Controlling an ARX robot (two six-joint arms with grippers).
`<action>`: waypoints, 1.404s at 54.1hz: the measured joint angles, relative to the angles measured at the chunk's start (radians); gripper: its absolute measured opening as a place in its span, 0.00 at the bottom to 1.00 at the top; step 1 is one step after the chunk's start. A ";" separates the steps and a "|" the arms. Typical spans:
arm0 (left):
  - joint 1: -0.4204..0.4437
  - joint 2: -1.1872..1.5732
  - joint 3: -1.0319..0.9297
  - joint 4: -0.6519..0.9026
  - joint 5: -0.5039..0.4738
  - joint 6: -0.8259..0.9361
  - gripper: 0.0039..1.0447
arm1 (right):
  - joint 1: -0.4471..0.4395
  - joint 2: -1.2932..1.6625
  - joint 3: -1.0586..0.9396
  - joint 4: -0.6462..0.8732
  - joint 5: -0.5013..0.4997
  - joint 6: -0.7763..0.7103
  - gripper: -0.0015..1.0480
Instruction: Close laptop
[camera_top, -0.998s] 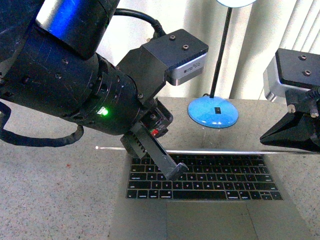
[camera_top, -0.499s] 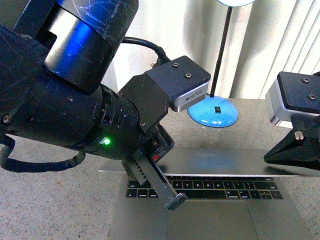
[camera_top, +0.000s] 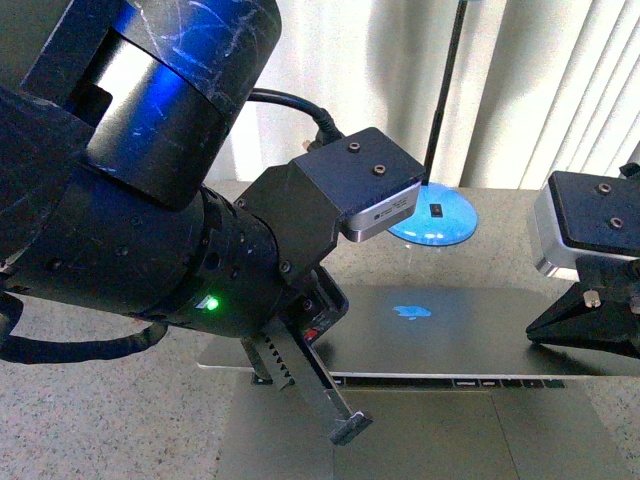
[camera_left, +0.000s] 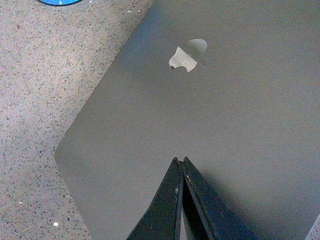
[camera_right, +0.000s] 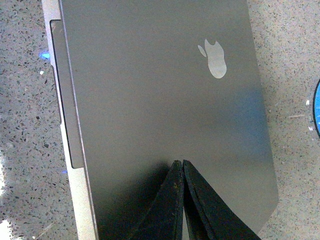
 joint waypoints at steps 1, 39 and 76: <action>0.000 0.000 0.000 0.000 0.000 0.000 0.03 | 0.000 0.002 -0.001 0.002 0.000 0.000 0.03; -0.020 0.031 -0.048 0.049 0.002 -0.028 0.03 | 0.006 0.075 -0.013 0.058 0.000 0.000 0.03; -0.003 0.137 -0.112 0.158 0.052 -0.057 0.03 | 0.012 0.141 -0.030 0.096 0.018 0.003 0.03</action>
